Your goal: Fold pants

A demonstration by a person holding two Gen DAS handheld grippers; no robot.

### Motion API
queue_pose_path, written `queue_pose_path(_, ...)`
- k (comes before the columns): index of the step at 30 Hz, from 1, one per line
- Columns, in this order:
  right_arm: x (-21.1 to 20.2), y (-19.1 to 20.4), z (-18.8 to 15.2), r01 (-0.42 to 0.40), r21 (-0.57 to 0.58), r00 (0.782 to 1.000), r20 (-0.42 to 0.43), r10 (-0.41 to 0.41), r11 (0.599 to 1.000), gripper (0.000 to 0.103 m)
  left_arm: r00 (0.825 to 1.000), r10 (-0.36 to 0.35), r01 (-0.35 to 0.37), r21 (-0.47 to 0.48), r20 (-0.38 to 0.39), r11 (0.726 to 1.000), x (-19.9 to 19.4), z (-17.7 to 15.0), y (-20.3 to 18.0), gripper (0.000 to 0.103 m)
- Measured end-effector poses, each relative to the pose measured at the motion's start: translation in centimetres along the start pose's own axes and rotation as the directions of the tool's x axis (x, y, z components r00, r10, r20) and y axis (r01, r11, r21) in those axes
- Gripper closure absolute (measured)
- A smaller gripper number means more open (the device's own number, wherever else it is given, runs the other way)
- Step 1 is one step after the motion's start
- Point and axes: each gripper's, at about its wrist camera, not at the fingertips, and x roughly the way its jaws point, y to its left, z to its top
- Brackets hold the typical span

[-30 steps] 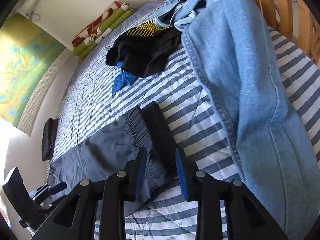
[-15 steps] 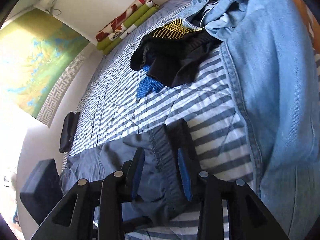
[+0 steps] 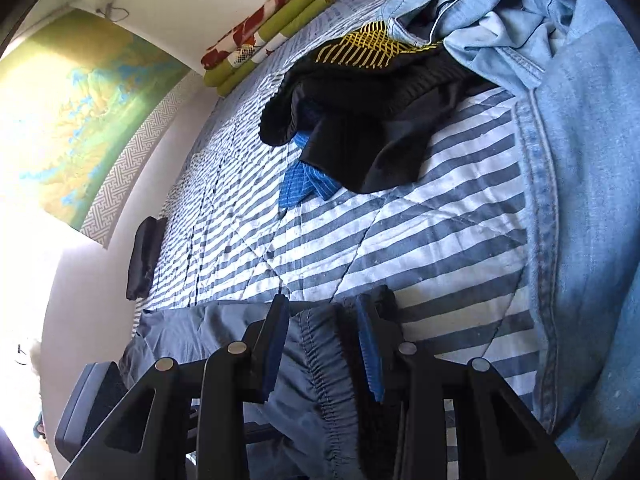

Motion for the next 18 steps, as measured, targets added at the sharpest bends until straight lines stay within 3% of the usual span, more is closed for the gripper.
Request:
queue_pose_path(3,0.3,1.3,-0.4,0.077,-0.060,0.997,0.001,-0.077,0.995,0.096,1.000,0.008,-0.008,0.012,0.003,1.000,-0.3,-0.2,-0.1,0.057)
queue_pose_path(7,-0.8,1.5,-0.1,0.164,-0.057,0.984,0.078,-0.159,0.985,0.100,0.999,0.012,-0.013,0.025,0.044,1.000,-1.4,0.1,-0.7,0.057)
queue_pose_path(9,-1.3,1.1,0.2,0.177,-0.039,0.979,0.106,-0.172,0.983,0.100,0.999,0.008,-0.009,0.032,0.046,0.999,-1.5,0.3,-0.9,0.056)
queue_pose_path(13,-0.4,0.5,0.3,0.166,-0.028,0.985,0.047,-0.165,0.986,0.095,0.999,0.016,-0.018,0.054,0.044,0.998,-1.7,0.7,-1.7,0.056)
queue_pose_path(15,-1.5,0.1,0.2,0.175,-0.016,0.983,0.056,-0.174,0.984,0.084,0.998,0.025,-0.029,0.094,0.049,0.995,-2.1,0.2,-2.5,0.048)
queue_pose_path(18,-4.6,-1.0,-1.0,0.154,0.032,0.983,0.093,-0.157,0.987,0.074,0.997,0.055,-0.062,0.166,0.047,0.984,-1.2,0.9,-4.4,0.045)
